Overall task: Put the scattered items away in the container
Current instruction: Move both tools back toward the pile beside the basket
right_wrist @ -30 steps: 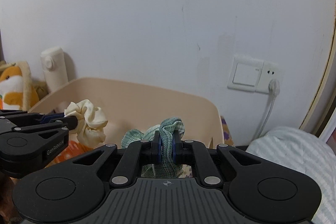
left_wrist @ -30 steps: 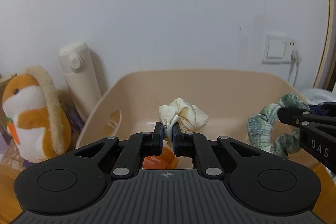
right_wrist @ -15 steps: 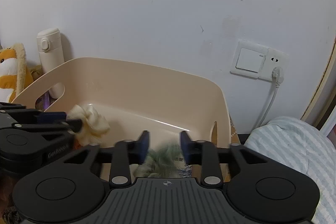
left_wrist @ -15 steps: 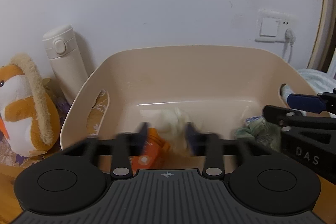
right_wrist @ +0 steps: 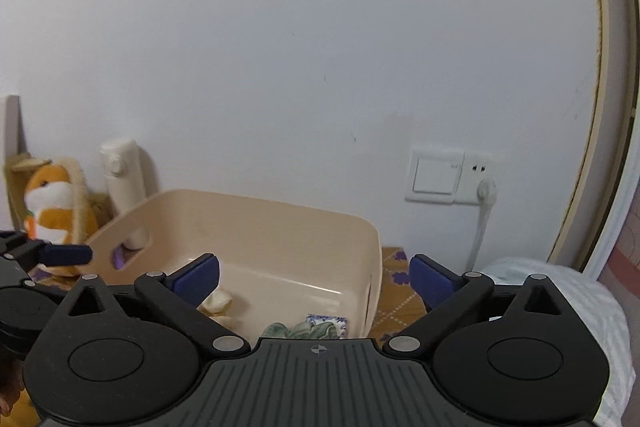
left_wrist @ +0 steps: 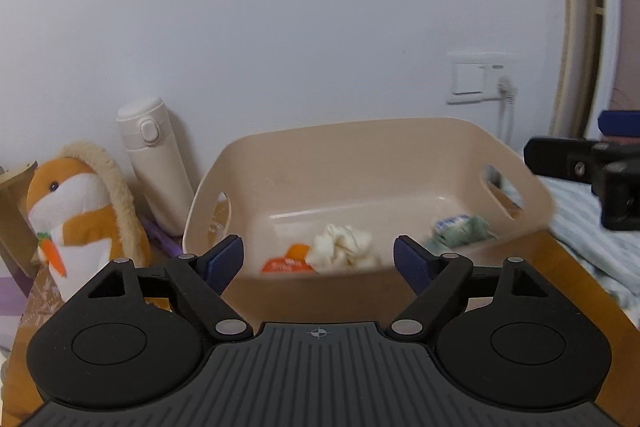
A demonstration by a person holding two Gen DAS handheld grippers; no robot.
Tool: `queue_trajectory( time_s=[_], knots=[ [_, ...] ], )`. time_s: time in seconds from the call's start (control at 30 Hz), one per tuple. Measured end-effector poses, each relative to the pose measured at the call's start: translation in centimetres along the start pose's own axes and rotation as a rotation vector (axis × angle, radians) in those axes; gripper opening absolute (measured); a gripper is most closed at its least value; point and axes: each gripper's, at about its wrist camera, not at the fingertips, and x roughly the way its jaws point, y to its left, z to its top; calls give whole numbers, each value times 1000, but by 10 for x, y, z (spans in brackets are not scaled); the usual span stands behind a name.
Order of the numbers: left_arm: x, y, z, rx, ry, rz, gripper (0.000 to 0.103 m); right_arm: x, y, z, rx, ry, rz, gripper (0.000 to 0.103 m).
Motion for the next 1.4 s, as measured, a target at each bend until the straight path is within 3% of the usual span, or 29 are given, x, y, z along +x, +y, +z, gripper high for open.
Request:
queue_trajectory(
  time_s=[0.27, 0.6, 0.97, 1.4],
  knots=[
    [-61, 11, -28, -32, -58, 1, 85, -61, 10, -21, -12, -42, 35, 103],
    [-96, 28, -76, -38, -61, 56, 85, -98, 10, -61, 14, -17, 28, 103],
    [-89, 49, -124, -103, 28, 78, 85, -94, 1, -113, 17, 93, -36, 103],
    [-53, 58, -121, -175, 58, 78, 85, -65, 2, -140, 5, 176, -73, 103]
  ],
)
